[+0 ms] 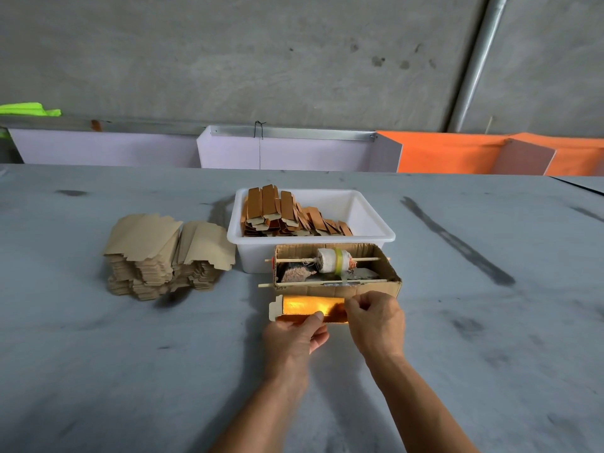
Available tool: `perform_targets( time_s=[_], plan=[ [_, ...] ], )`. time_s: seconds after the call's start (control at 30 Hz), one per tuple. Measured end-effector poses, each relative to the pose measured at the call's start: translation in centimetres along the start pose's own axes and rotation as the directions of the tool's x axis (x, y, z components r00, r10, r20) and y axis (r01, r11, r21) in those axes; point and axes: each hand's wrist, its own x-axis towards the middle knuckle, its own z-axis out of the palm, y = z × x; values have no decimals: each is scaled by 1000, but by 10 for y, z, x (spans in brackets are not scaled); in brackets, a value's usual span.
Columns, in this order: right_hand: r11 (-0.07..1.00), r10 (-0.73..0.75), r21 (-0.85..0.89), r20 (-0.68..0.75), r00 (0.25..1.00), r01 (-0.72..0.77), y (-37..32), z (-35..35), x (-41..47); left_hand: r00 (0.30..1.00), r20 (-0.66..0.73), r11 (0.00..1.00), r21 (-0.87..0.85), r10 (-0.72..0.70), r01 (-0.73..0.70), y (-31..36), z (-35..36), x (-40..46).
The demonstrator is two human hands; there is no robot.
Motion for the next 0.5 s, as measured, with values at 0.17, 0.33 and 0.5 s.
perform_targets(
  time_s=[0.17,0.33,0.5],
  plan=[
    [994,14,107,7,1000,-15,2,-5,-2,1000,10,1000,17,24,-25,-1,0,0],
    [993,26,111,14,1000,-27,4,-6,0,999,26,999,35,35,-36,-2,-1,0],
    [991,93,86,70,993,-99,15,-1,0,998,25,998,29,58,-59,-2,-1,1]
  ],
)
